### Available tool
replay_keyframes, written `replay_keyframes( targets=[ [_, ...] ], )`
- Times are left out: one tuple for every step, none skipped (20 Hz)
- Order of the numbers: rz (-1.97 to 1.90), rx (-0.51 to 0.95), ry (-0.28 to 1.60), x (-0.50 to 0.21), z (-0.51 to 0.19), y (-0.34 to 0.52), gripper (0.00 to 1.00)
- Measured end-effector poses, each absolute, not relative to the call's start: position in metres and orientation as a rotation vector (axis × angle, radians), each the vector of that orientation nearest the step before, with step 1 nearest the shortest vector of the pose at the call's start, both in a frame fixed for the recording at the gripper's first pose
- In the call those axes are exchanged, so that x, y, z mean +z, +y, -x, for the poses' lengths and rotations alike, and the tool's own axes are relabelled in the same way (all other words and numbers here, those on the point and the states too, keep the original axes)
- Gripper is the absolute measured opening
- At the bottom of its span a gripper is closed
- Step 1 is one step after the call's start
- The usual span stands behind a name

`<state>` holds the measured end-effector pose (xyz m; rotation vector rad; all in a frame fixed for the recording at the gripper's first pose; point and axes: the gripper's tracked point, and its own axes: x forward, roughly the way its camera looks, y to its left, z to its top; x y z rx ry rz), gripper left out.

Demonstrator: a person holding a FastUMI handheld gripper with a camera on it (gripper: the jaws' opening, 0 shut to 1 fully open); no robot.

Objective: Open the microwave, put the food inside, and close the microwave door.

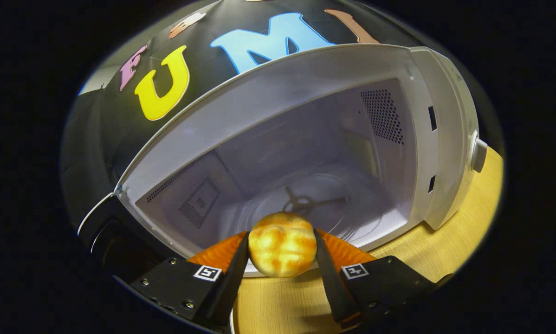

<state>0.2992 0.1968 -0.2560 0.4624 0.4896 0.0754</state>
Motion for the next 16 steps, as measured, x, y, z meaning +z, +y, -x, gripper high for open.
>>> replay_keyframes(
  targets=[
    [-0.465, 0.072, 0.492, -0.257, -0.301, 0.197, 0.81],
    [-0.465, 0.068, 0.496, -0.260, -0.302, 0.197, 0.82],
    [-0.463, 0.063, 0.500, -0.263, -0.302, 0.197, 0.85],
    [-0.461, 0.063, 0.495, -0.263, -0.303, 0.197, 0.86],
    [-0.463, 0.066, 0.482, -0.260, -0.305, 0.198, 0.89],
    [-0.464, 0.067, 0.465, -0.256, -0.307, 0.197, 0.88],
    [-0.467, 0.066, 0.456, -0.253, -0.309, 0.196, 0.88],
    [-0.473, 0.069, 0.456, -0.250, -0.307, 0.197, 0.92],
    [-0.469, 0.068, 0.454, -0.249, -0.307, 0.196, 0.97],
    [-0.458, 0.070, 0.453, -0.248, -0.305, 0.195, 0.97],
    [-0.443, 0.074, 0.452, -0.245, -0.302, 0.194, 0.97],
    [-0.427, 0.081, 0.448, -0.241, -0.297, 0.193, 0.97],
    [-0.409, 0.088, 0.440, -0.233, -0.292, 0.191, 0.98],
    [-0.397, 0.096, 0.429, -0.226, -0.286, 0.190, 0.98],
    [-0.382, 0.104, 0.417, -0.218, -0.279, 0.188, 0.98],
    [-0.364, 0.114, 0.403, -0.208, -0.270, 0.186, 0.98]
  ],
)
